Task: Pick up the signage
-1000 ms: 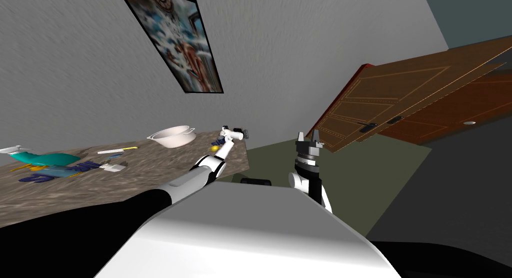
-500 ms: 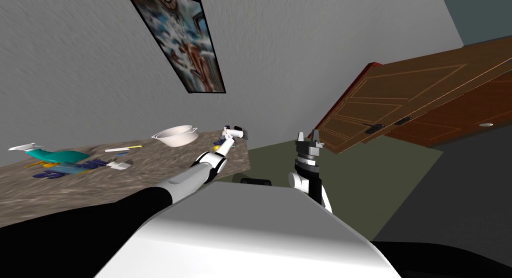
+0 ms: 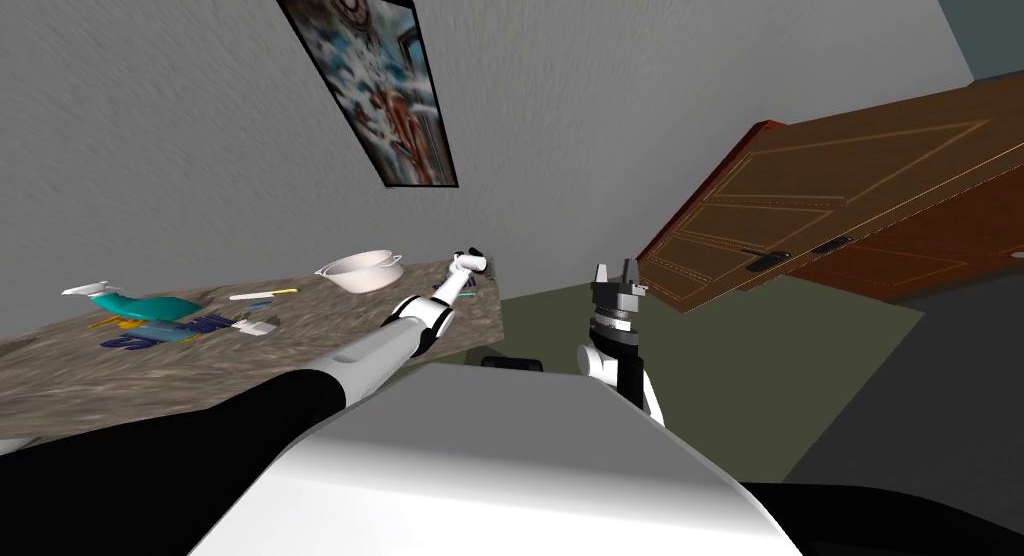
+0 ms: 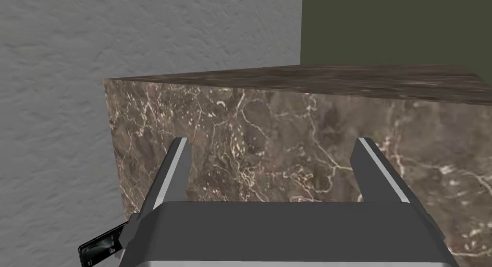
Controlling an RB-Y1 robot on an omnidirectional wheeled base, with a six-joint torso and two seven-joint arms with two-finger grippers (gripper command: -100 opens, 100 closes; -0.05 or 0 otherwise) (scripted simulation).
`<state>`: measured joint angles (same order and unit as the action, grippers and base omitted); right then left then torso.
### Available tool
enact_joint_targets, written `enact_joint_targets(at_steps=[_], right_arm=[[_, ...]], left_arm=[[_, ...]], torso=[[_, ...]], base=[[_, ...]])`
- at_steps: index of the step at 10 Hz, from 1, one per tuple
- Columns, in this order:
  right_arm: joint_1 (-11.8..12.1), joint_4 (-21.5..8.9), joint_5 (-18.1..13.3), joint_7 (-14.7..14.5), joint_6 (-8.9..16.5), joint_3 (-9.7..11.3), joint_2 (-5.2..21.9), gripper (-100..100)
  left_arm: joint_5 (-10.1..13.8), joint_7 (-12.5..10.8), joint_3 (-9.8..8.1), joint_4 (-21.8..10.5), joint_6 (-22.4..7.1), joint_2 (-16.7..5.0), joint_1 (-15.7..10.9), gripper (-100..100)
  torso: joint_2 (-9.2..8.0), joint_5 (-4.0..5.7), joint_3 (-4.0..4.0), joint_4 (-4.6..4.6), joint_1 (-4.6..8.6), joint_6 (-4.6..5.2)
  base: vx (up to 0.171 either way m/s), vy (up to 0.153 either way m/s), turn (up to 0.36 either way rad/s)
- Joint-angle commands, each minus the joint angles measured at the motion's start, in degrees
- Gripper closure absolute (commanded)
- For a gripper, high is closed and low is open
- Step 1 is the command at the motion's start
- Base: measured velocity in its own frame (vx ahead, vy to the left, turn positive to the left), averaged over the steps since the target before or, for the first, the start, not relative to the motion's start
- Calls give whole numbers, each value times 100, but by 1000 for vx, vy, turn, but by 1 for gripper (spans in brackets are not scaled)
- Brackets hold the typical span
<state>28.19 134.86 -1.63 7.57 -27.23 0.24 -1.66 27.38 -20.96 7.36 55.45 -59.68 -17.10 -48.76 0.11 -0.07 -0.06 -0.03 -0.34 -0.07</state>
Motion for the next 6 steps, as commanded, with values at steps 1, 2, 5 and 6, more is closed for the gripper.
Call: enact_joint_targets(at_steps=[1, 2, 5, 6], right_arm=[[0, 0, 0, 0, 0, 0, 0, 0], [0, 0, 0, 0, 0, 0, 0, 0], [-1, 0, 0, 0, 0, 0, 0, 0], [0, 0, 0, 0, 0, 0, 0, 0]], left_arm=[[23, 34, -11, -245, -286, -16, -115, -100], [23, 34, -11, -245, -351, -16, -115, -100], [108, 166, -71, -759, -904, -104, -550, -100], [108, 166, -71, -874, -1043, -104, -550, -100]], torso=[[0, 0, 0, 0, 0, 0], [-2, -1, 0, -1, 3, 1], [-7, 1, 3, 0, 9, 1], [-3, 0, 2, 0, 1, 0]], base=[[31, 72, 39], [7, 28, -4], [24, 63, 69], [33, 74, 39]])
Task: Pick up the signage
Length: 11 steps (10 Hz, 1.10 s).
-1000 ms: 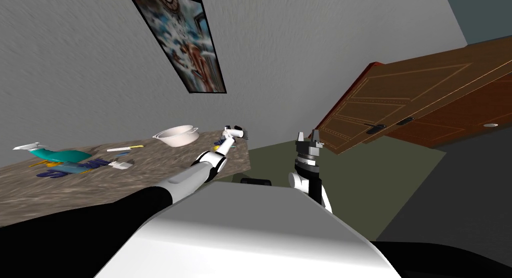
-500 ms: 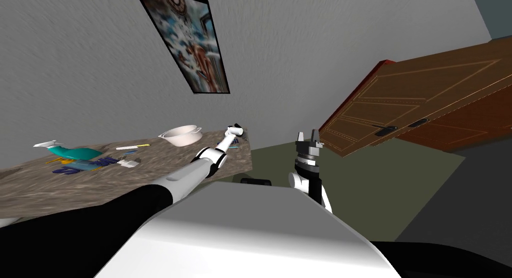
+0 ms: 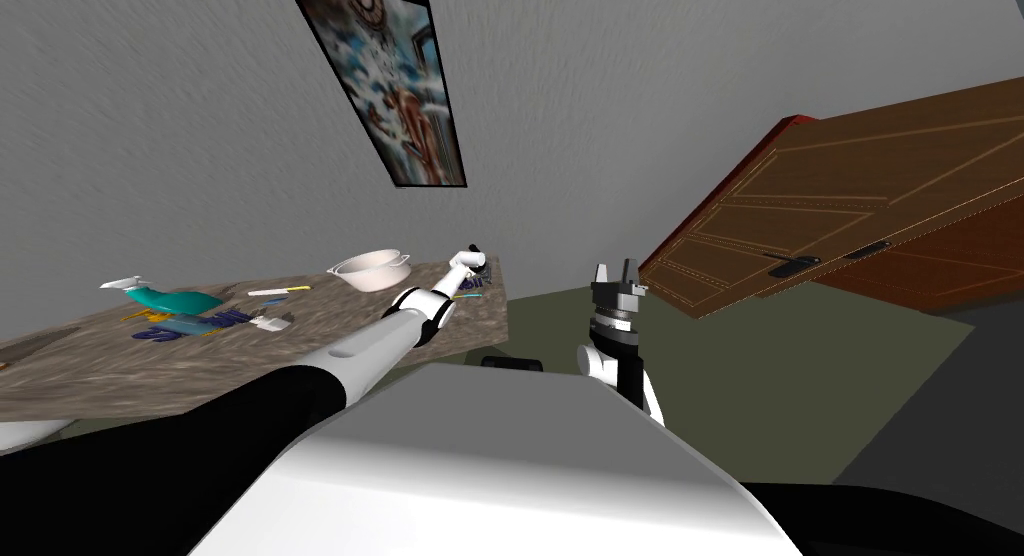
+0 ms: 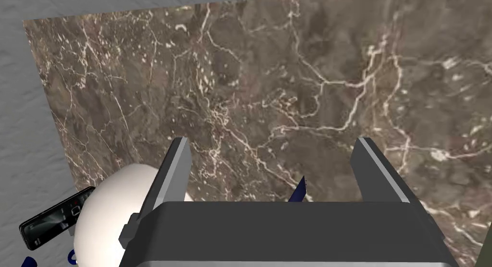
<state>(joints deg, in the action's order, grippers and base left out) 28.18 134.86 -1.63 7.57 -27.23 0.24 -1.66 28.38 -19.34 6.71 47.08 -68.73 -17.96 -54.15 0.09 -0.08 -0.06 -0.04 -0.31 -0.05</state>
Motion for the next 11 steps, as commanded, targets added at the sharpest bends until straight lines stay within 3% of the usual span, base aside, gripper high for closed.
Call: enact_joint_targets(at_steps=[1, 2, 3, 7, 8, 10, 11], right_arm=[[0, 0, 0, 0, 0, 0, 0, 0], [0, 0, 0, 0, 0, 0, 0, 0], [0, 0, 0, 0, 0, 0, 0, 0], [0, 0, 0, 0, 0, 0, 0, 0], [0, 0, 0, 0, 0, 0, 0, 0], [0, 0, 0, 0, 0, 0, 0, 0], [0, 0, 0, 0, 0, 0, 0, 0]], left_arm=[[42, 76, -39, -286, -286, -62, -204, -100], [42, 76, -39, -326, -455, -62, -204, -100], [71, 151, -73, -479, -649, -106, -381, -100], [116, 304, -140, -1037, -1259, -192, -685, -100], [116, 304, -140, -1071, -1267, -192, -685, -100], [145, 447, -203, -1450, -1618, -266, -920, -100], [145, 447, -203, -1450, -1682, -266, -920, -100]], torso=[[0, 0, 0, 0, 0, 0], [2, 0, 0, 1, -5, -2], [0, 0, 0, 0, 3, 0], [-2, 0, 1, 0, 3, 1], [-3, 0, 2, 1, -2, -1], [-1, 1, 1, 1, 2, -1], [3, -1, -2, 0, -3, -1]], base=[[38, 84, 73], [34, 62, 40], [40, 75, 80], [30, 71, 54], [20, 62, 31], [45, 73, 78], [46, 67, 27]])
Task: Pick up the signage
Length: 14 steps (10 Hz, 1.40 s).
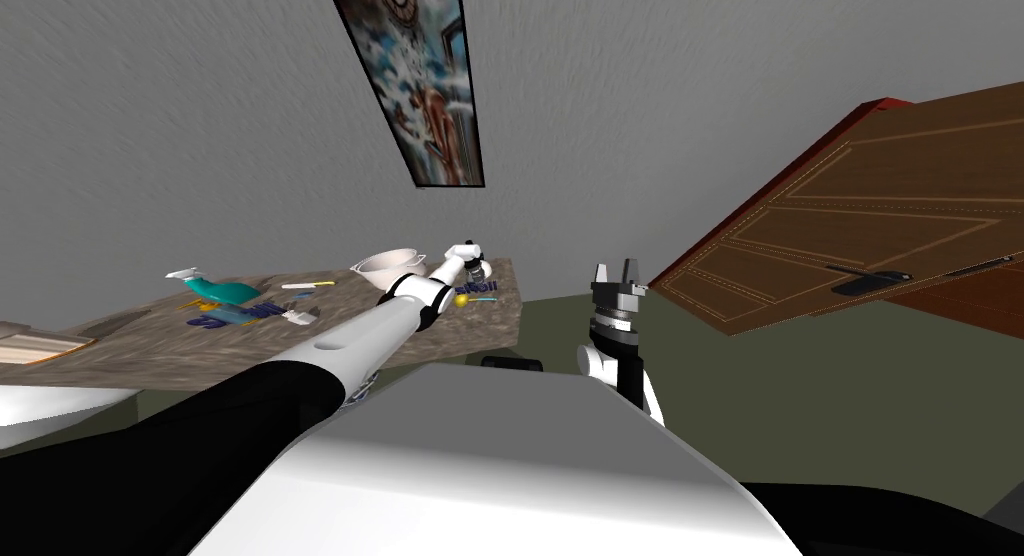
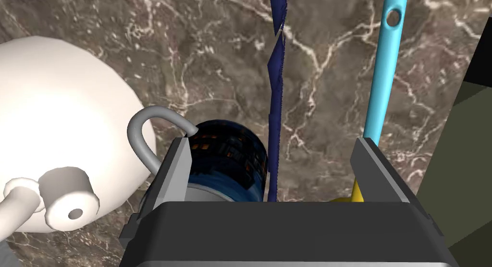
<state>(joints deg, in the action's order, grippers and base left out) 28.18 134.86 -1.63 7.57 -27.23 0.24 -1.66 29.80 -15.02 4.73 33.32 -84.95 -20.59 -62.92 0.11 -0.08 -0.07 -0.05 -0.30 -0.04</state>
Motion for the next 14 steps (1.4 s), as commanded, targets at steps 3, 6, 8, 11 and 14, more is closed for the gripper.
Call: enact_joint_targets(at_steps=[3, 6, 8, 11, 14], right_arm=[[0, 0, 0, 0, 0, 0, 0, 0], [0, 0, 0, 0, 0, 0, 0, 0], [-1, 0, 0, 0, 0, 1, -1, 0], [-1, 0, 0, 0, 0, 1, -1, 0], [-1, 0, 0, 0, 0, 1, -1, 0]], left_arm=[[19, 133, -57, -343, -358, -55, -205, -100], [25, 205, -83, -537, -454, -69, -316, -100], [-27, 243, -94, -602, -296, -14, -202, -100], [-30, 229, -98, -534, -327, -19, -159, -100], [-30, 234, -97, -547, -312, -17, -164, 100]], torso=[[-6, 2, 2, -1, 3, -4], [-5, -1, 2, -1, -14, -12], [-14, 3, 7, 1, 9, -9], [-13, 7, 6, 1, 20, -9], [-18, 5, 9, 2, 15, -9]], base=[[27, 56, 35], [26, 58, 45], [9, -2, -10], [10, -10, -6], [0, 0, 0]])
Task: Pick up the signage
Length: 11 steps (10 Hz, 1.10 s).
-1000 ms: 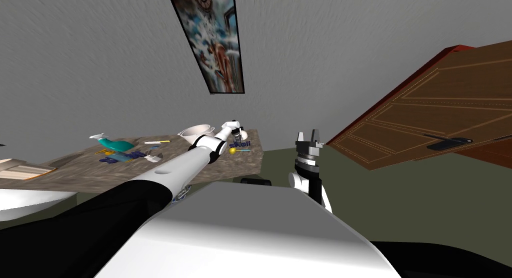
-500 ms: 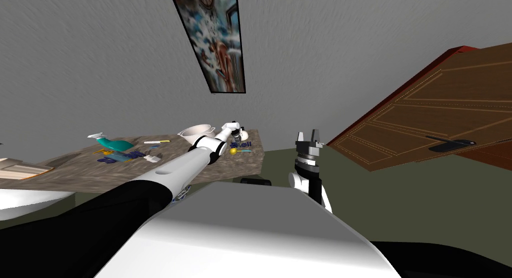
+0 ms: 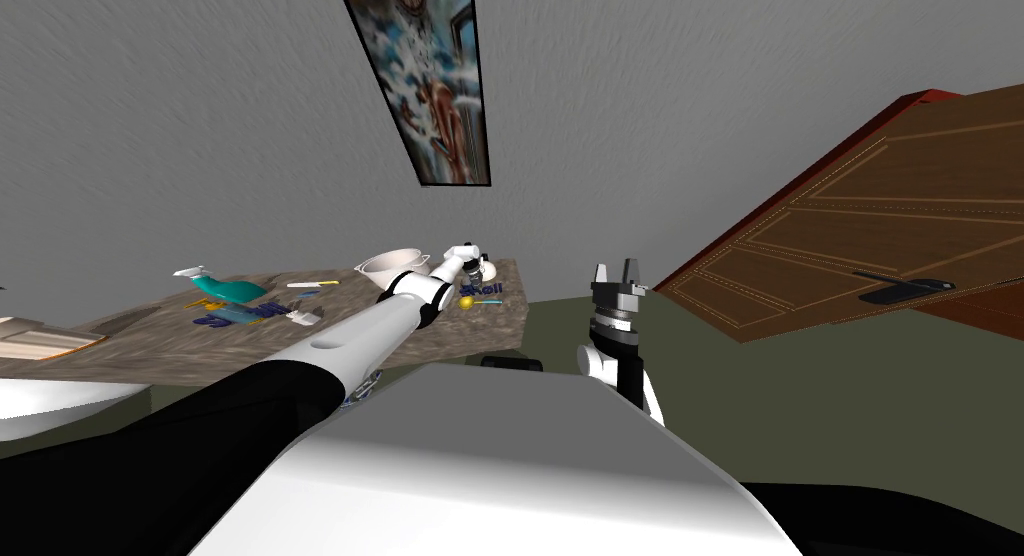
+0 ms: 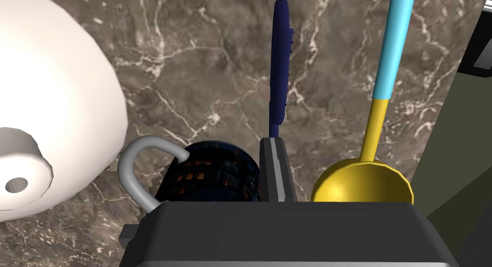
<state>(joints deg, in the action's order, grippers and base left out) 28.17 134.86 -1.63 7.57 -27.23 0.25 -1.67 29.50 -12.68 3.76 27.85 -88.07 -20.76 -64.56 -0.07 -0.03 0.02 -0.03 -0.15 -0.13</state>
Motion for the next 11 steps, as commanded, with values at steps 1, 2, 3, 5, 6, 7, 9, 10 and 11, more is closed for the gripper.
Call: enact_joint_targets(at_steps=[1, 2, 3, 5, 6, 7, 9, 10, 11], right_arm=[[0, 0, 0, 0, 0, 0, 0, 0], [0, 0, 0, 0, 0, 0, 0, 0], [0, 0, 0, 0, 0, 0, 0, 0], [0, 0, 0, 0, 0, 0, 0, 0], [0, 0, 0, 0, 0, 0, 0, 0], [0, 0, 0, 0, 0, 0, 0, 0], [0, 0, 0, 0, 0, 0, 0, 0], [0, 0, 0, 0, 0, 0, 0, 0], [0, 0, 0, 0, 0, 0, 0, 0]], left_arm=[[0, 0, 0, 0, 0, 0, 0, 100], [0, 0, 0, 0, 0, 0, 0, 100], [0, 0, 0, 0, 0, 0, 0, 0], [-61, -18, 109, -15, -189, -58, -44, -100], [-84, -25, 150, -19, -260, -80, -62, -100], [-106, -32, 189, -24, -329, -101, -79, -100], [-134, -41, 240, 0, -420, -129, -102, -100], [-134, -41, 240, -30, -420, -129, -102, -100], [-132, -64, 237, 52, -465, -133, -68, -100]], torso=[[0, 0, 0, 0, 0, 0], [0, 0, 0, 0, 0, 0], [0, 0, 0, 0, 0, 0], [3, 0, -1, 0, 0, 0], [4, 0, -2, -1, -1, 0], [4, 0, -2, -1, -1, 0], [4, -1, -2, -1, -2, -1], [3, 0, -2, -1, -1, 0], [2, 0, -1, -1, 0, 0]], base=[[0, 0, 0], [0, 0, 0], [0, 0, 0], [12, 1, -4], [13, 3, -2], [12, 1, -3], [10, 1, -1], [0, 0, 0], [0, 0, 0]])
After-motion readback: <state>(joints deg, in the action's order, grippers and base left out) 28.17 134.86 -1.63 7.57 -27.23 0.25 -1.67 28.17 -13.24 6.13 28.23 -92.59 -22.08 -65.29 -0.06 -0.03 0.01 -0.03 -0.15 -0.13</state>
